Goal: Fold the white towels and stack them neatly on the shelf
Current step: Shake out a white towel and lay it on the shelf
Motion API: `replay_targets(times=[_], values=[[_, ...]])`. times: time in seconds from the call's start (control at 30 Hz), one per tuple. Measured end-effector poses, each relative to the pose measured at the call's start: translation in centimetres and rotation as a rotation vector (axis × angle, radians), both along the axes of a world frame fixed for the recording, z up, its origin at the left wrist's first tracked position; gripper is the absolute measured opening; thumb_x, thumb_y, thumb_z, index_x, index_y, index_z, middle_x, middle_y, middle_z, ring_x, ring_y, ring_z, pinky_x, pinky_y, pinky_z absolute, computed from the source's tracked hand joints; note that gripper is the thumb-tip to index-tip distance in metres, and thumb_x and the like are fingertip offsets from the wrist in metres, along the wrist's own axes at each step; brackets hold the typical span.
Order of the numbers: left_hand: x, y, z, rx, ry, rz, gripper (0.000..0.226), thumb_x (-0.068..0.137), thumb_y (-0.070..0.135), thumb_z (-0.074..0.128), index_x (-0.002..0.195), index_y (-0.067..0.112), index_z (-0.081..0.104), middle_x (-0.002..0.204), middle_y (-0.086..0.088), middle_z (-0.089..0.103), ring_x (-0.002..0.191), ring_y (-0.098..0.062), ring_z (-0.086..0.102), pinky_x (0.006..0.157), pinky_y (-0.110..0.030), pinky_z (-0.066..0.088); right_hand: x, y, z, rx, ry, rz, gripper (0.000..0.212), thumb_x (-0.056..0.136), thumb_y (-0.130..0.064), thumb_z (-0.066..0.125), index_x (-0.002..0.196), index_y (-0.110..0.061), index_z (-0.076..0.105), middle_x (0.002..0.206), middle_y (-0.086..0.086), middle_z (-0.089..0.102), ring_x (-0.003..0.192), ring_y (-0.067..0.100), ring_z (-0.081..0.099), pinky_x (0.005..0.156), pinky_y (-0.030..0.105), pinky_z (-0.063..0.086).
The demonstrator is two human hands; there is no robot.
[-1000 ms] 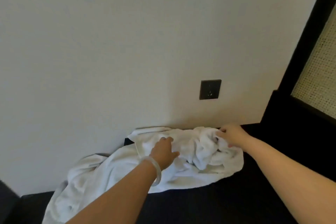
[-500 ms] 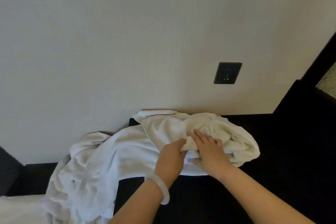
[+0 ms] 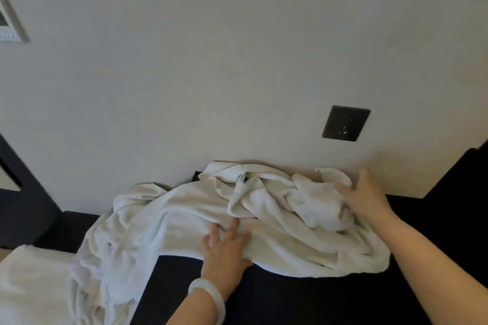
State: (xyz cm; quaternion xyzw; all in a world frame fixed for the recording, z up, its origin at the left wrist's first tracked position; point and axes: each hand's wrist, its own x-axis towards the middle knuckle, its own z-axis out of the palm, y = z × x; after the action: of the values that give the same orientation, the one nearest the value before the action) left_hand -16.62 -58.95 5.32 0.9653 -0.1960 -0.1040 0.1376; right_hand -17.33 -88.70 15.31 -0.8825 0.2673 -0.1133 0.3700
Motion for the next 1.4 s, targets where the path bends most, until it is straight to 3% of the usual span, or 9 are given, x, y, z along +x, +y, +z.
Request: replay_targets(times=[0.17,0.3,0.5,0.67,0.77,0.97,1.13,1.27,1.4], values=[[-0.3,-0.8,1.3,-0.255,-0.038,0.096,0.023,0.097,0.025,0.049,0.111,0.035,0.064,0.108,0.025,0.052,0.122,-0.023,0.043,0.102,-0.036,0.037,-4.9,1.5,-4.6,-0.383,0.41,0.462,0.066,0.092,-0.052,0.057,0.149,-0.039,0.026,0.154,-0.009,0.03,0.135,0.019,0.035,0.11,0.039,0.035],[-3.0,-1.3,3.8,-0.569,0.089,0.129,0.027,0.095,0.013,0.05,0.103,0.032,0.067,0.095,0.01,0.054,0.091,-0.007,0.054,0.076,-0.012,0.04,-6.6,-4.7,-4.3,0.241,0.153,-0.114,0.039,0.093,-0.03,0.065,0.128,-0.014,0.059,0.104,0.009,0.066,0.09,0.026,0.061,0.079,0.037,0.051],[-5.1,-5.6,8.1,-0.781,0.113,0.085,0.019,0.096,0.008,0.048,0.083,0.017,0.059,0.071,0.009,0.057,0.063,0.0,0.05,0.06,-0.012,0.038,-9.4,-11.7,-2.5,0.784,-0.008,-0.405,0.037,0.083,-0.021,0.075,0.113,-0.002,0.063,0.114,0.02,0.066,0.096,0.034,0.065,0.076,0.041,0.054],[-4.5,-8.9,6.9,-0.526,0.185,0.001,0.049,0.091,0.012,0.057,0.134,0.032,0.046,0.141,0.012,0.04,0.126,-0.008,0.044,0.103,-0.025,0.039,-12.0,-10.1,-1.7,0.569,-0.191,-0.369,0.043,0.095,-0.014,0.062,0.136,-0.016,0.051,0.128,0.004,0.058,0.113,0.026,0.058,0.086,0.045,0.052],[-6.8,-8.2,5.9,-0.728,0.213,0.269,0.048,0.085,0.005,0.059,0.125,0.028,0.049,0.136,0.009,0.04,0.117,-0.013,0.05,0.084,-0.027,0.048,-16.2,-7.5,-4.6,0.384,-0.154,-0.627,0.039,0.093,-0.009,0.06,0.131,-0.012,0.054,0.123,0.008,0.058,0.108,0.029,0.059,0.089,0.048,0.053],[-11.4,-4.5,3.3,-1.311,0.837,0.886,0.022,0.088,-0.01,0.054,0.109,-0.007,0.057,0.103,-0.022,0.063,0.094,-0.03,0.062,0.08,-0.035,0.05,-20.6,0.7,-8.5,1.354,-0.131,-0.53,0.026,0.089,0.009,0.055,0.115,0.012,0.056,0.112,0.032,0.061,0.106,0.043,0.06,0.084,0.053,0.052],[-11.9,-6.1,2.5,-1.67,1.246,0.929,0.035,0.091,-0.004,0.046,0.125,-0.009,0.05,0.125,-0.031,0.055,0.121,-0.042,0.053,0.109,-0.05,0.038,-18.5,3.0,-7.9,1.805,-0.09,-0.345,0.121,0.015,0.019,0.088,0.129,0.01,0.046,0.132,0.042,0.044,0.128,0.055,0.041,0.103,0.068,0.036],[-11.1,-7.8,2.1,-1.933,1.245,0.831,0.029,0.087,0.004,0.052,0.114,0.003,0.063,0.122,-0.016,0.063,0.115,-0.033,0.06,0.101,-0.045,0.046,-16.9,6.7,-8.1,1.837,-0.096,-0.31,0.06,0.075,0.015,0.057,0.133,0.007,0.048,0.141,0.034,0.043,0.136,0.047,0.037,0.11,0.062,0.032],[-10.7,-8.9,2.9,-2.12,1.289,0.748,0.015,0.092,0.016,0.055,0.096,0.007,0.066,0.089,-0.006,0.062,0.075,-0.017,0.057,0.073,-0.027,0.046,-16.1,8.9,-9.0,1.962,-0.311,-0.3,0.076,0.062,0.016,0.076,0.133,0.008,0.05,0.129,0.033,0.057,0.124,0.045,0.054,0.1,0.057,0.046]])
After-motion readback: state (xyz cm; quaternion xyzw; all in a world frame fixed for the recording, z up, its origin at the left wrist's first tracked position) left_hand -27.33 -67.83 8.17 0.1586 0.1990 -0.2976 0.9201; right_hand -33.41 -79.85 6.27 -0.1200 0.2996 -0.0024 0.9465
